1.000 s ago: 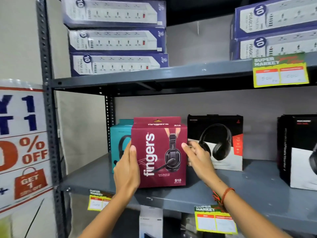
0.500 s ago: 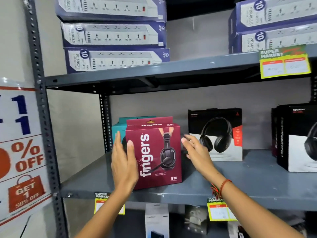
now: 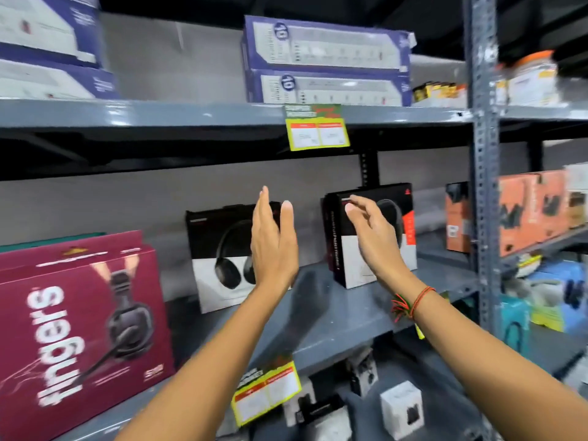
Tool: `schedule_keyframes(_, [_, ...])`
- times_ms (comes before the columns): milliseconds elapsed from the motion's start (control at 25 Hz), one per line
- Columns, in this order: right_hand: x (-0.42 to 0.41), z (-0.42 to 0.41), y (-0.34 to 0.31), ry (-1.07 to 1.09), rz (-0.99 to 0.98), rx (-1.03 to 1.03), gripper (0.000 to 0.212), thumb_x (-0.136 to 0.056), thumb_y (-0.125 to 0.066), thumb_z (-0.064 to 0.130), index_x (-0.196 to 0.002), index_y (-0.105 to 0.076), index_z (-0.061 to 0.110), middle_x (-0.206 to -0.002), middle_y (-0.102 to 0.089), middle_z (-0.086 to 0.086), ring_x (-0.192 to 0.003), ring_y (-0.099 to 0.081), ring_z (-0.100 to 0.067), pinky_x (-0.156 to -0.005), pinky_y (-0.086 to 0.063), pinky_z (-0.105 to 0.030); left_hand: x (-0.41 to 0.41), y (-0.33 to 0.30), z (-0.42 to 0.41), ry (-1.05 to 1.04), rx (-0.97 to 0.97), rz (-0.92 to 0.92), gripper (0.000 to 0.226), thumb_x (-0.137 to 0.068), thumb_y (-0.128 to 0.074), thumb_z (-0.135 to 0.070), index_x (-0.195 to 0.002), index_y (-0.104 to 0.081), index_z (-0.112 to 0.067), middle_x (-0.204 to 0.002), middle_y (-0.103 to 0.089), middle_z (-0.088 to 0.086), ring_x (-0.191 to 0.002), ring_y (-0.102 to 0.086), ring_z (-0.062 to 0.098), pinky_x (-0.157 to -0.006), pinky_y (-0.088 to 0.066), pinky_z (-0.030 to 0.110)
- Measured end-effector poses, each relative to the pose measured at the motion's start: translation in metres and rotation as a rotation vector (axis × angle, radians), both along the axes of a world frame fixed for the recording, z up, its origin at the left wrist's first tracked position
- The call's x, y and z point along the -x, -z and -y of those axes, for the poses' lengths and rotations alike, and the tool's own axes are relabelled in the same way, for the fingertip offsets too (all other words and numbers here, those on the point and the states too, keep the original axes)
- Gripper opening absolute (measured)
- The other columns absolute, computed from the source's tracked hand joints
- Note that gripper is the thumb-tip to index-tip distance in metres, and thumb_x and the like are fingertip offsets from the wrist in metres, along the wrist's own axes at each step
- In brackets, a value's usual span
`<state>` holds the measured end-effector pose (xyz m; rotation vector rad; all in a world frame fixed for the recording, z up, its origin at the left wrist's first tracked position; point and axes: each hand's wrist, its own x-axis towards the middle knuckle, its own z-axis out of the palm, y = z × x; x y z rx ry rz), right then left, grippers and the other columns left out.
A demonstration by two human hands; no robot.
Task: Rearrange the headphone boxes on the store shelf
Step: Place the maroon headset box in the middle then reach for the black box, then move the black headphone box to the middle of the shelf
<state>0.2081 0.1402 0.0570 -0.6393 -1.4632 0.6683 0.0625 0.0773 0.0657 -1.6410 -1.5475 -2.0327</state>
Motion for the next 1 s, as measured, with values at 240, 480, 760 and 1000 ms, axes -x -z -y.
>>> schedule_keyframes(240, [-0.085, -0.089, 0.016, 0.137, 0.102, 0.031, 0.039, -0.100, -0.056, 0.030, -0.137, -0.058, 0.017, -0.130, -0.065, -0.003, -0.119, -0.058, -0.012, -0.096, -0.038, -0.005, -0.075, 0.011, -0.101, 0.143, 0.201, 0.136, 0.059, -0.105, -0.030, -0.047, -0.159, -0.023, -0.023, -0.167, -0.024, -0.001, -0.154, -0.018, 0.017, -0.122, -0.013, 0.038])
schedule_keyframes(480, [-0.129, -0.203, 0.045, 0.077, 0.140, 0.235, 0.066, -0.096, -0.062, 0.038, -0.154, -0.037, 0.020, -0.157, -0.046, -0.010, -0.141, -0.045, -0.021, -0.119, -0.034, -0.042, -0.091, 0.035, -0.179, -0.007, 0.310, 0.256, 0.067, -0.104, -0.028, -0.050, -0.160, -0.014, -0.016, -0.168, -0.019, 0.006, -0.153, -0.019, 0.023, -0.121, -0.014, 0.039])
schedule_keyframes(760, [-0.135, -0.260, 0.055, -0.099, 0.101, 0.328, 0.017, -0.102, -0.049, 0.045, -0.105, -0.065, 0.038, -0.117, -0.066, 0.005, -0.101, -0.061, -0.015, -0.094, -0.041, -0.032, -0.099, 0.072, -0.202, -0.071, 0.307, 0.348, 0.059, -0.104, -0.025, -0.051, -0.157, -0.029, -0.024, -0.165, -0.030, -0.004, -0.152, -0.023, 0.016, -0.123, -0.013, 0.035])
schedule_keyframes(1000, [-0.152, -0.250, 0.048, -0.122, 0.058, 0.247, 0.045, -0.082, -0.055, 0.069, -0.090, -0.075, 0.029, -0.102, -0.077, -0.014, -0.101, -0.073, -0.031, -0.096, -0.056, -0.053, -0.101, 0.045, -0.174, -0.290, 0.418, 0.350, 0.071, -0.099, -0.018, -0.063, -0.144, -0.053, -0.022, -0.150, -0.050, 0.017, -0.140, -0.040, 0.037, -0.115, -0.028, 0.047])
